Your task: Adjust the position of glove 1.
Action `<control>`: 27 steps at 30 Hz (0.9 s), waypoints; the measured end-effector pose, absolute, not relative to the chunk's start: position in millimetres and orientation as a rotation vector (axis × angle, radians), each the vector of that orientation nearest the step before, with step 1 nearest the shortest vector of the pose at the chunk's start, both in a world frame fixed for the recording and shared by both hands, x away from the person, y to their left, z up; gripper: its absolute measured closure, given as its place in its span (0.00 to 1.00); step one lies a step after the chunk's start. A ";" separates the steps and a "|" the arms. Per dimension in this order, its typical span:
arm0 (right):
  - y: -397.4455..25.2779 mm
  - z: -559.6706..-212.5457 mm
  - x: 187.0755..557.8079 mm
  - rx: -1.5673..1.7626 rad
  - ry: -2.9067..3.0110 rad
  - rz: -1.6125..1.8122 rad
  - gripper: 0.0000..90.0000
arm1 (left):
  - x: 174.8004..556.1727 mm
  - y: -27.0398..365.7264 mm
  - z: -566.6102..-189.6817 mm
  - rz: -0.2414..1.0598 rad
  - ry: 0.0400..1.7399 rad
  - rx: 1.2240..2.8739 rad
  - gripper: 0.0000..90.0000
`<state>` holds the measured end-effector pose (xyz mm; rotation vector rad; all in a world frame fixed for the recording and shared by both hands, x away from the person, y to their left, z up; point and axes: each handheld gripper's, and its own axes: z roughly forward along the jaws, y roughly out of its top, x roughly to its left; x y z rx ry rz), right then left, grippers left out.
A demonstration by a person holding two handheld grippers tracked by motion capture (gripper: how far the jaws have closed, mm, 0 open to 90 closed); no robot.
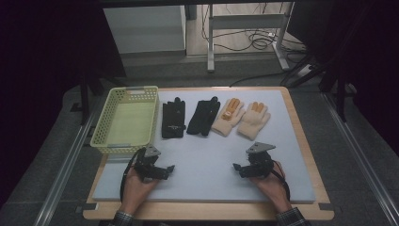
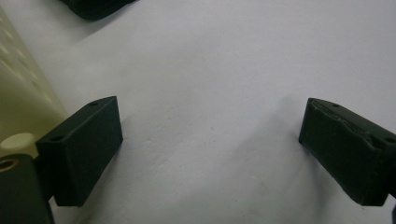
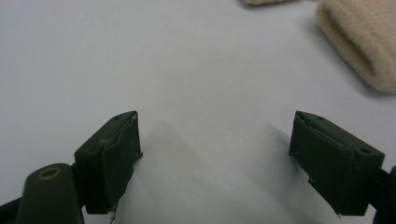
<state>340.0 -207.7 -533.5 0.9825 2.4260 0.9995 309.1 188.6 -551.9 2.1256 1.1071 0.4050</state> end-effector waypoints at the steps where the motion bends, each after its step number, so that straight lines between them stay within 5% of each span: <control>1: -207.6 -533.3 340.0 0.984 2.426 0.999 0.18 | 309.1 188.6 -551.9 0.405 1.107 2.126 0.07; 27: -165.7 -513.1 368.6 0.952 2.488 1.053 0.29 | 308.9 188.6 -552.0 0.405 1.108 2.124 0.07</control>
